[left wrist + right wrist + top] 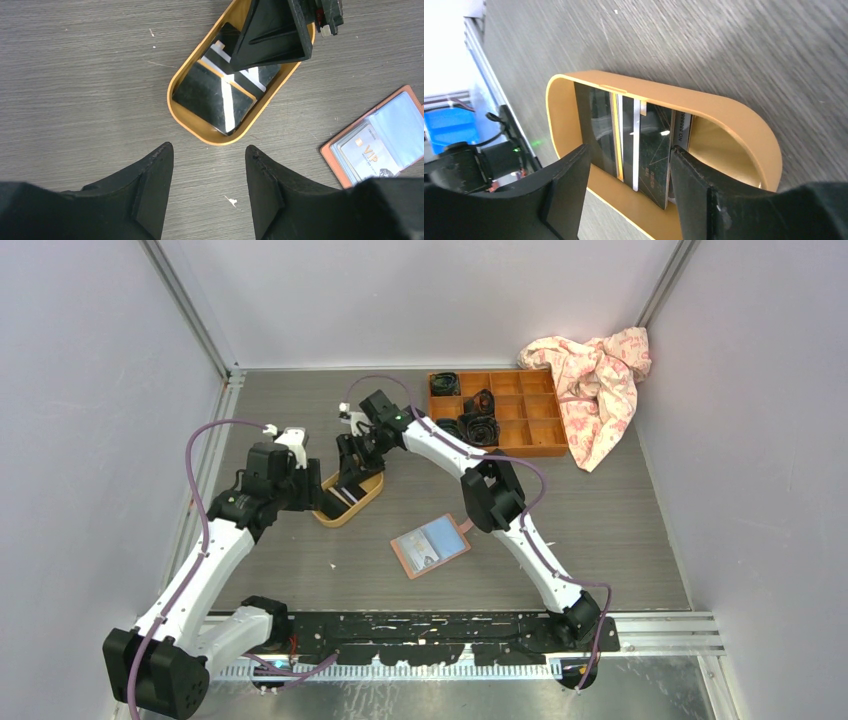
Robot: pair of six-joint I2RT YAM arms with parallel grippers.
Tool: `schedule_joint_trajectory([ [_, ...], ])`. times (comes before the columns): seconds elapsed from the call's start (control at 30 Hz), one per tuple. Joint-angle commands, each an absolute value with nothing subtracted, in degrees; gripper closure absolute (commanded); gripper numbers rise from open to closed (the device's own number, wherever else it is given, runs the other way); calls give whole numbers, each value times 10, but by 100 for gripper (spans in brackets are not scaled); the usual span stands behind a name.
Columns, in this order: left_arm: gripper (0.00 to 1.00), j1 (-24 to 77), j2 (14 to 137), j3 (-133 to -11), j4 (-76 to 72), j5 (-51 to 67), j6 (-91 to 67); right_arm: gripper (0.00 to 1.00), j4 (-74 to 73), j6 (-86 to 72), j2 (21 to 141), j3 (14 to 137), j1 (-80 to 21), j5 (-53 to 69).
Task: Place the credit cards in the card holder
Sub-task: Pick up the credit card from the storage box.
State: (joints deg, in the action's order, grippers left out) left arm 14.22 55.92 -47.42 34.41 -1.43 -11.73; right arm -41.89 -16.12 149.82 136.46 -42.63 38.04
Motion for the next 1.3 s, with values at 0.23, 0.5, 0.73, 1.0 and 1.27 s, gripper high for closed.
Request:
schedule_joint_trajectory([
  [0.23,46,140,556,-483,334,-10,-113,42,-326,-272,1450,1323,-432,482],
  [0.5,46,140,557,-483,334,-12,-113,48,-297,-293,1446,1308,-435,512],
  [0.73,47,139,555,-483,333,-15,-112,48,-278,-300,1436,1295,-440,537],
  [1.0,49,136,553,-483,333,-19,-112,45,-261,-304,1426,1283,-446,558],
  [1.27,50,135,549,-483,334,-25,-111,43,-280,-279,1414,1277,-456,547],
])
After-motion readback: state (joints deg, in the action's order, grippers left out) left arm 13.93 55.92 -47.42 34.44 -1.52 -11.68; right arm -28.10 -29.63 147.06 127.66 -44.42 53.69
